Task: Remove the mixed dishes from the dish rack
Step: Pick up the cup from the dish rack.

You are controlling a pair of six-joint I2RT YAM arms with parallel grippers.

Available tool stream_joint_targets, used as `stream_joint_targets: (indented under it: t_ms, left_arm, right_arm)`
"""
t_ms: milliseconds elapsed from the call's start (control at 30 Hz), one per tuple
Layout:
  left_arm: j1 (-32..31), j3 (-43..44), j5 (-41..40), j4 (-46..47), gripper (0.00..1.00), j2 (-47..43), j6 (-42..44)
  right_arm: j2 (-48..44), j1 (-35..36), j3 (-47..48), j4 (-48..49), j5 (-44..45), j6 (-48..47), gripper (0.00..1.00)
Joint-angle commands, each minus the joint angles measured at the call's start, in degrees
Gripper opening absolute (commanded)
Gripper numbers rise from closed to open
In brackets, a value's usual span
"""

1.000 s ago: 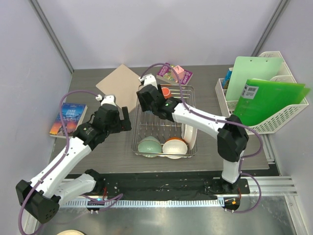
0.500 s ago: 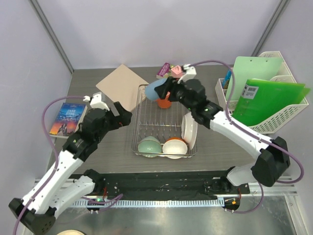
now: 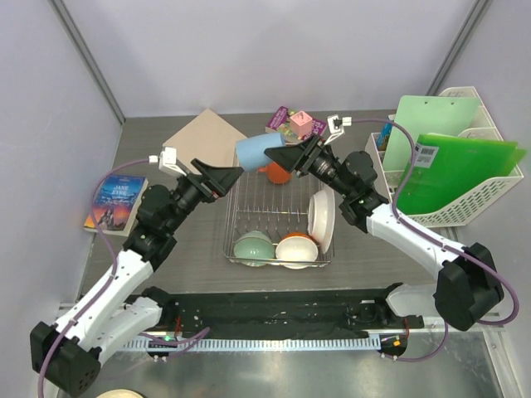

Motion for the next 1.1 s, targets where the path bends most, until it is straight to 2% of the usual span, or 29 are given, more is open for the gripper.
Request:
stream_joint_targets:
  t_ms: [0,367,567,667,767,800,967,1000,1033,1067]
  left_arm:
    - [0.4,1.0,3.5,12.5,0.98,3.1,-2.8]
    - [0.4,5.8,4.0,14.9,0.95,5.6,-1.3]
    - [0.4,5.3,7.4,18.9,0.84,7.8,-3.4]
    - [0.4,5.1,9.3,21.1,0.73,9.3,-4.7]
    - [0.4,4.8,10.7,22.0,0.58,10.3,-5.3]
    - [0.4,4.8,10.7,22.1,0.48,10.3,-5.2]
    - [0.4,5.0,11.0,21.8,0.14,10.2,-4.4]
    - [0.4,5.2,10.8,21.4,0.01,10.1,-4.2]
    - [0.4,5.4,10.5,19.7,0.01,10.0,-4.0]
    - [0.4,5.9,10.3,19.0,0.0,9.6,-3.8]
  right_arm:
    - [-0.3,-0.1,-1.1,10.0,-3.8,5.3,0.01]
    - [0.8,0.2,-3.3,11.9,-4.9,6.3,0.01]
    - [2.2,0.7,-3.3,12.2,-5.2,6.6,0.01]
    - [3.0,1.0,-2.9,12.4,-5.4,6.8,0.01]
    - [3.6,1.4,-2.7,12.6,-5.6,6.8,0.01]
    - [3.7,1.3,-2.7,12.5,-5.7,6.8,0.01]
    - [3.3,1.6,-2.9,11.7,-5.9,6.3,0.01]
    - [3.2,1.5,-3.1,11.5,-6.0,6.1,0.01]
    - [2.9,1.6,-3.2,10.6,-6.1,6.0,0.01]
    - [2.6,1.6,-3.2,9.9,-5.9,5.0,0.06]
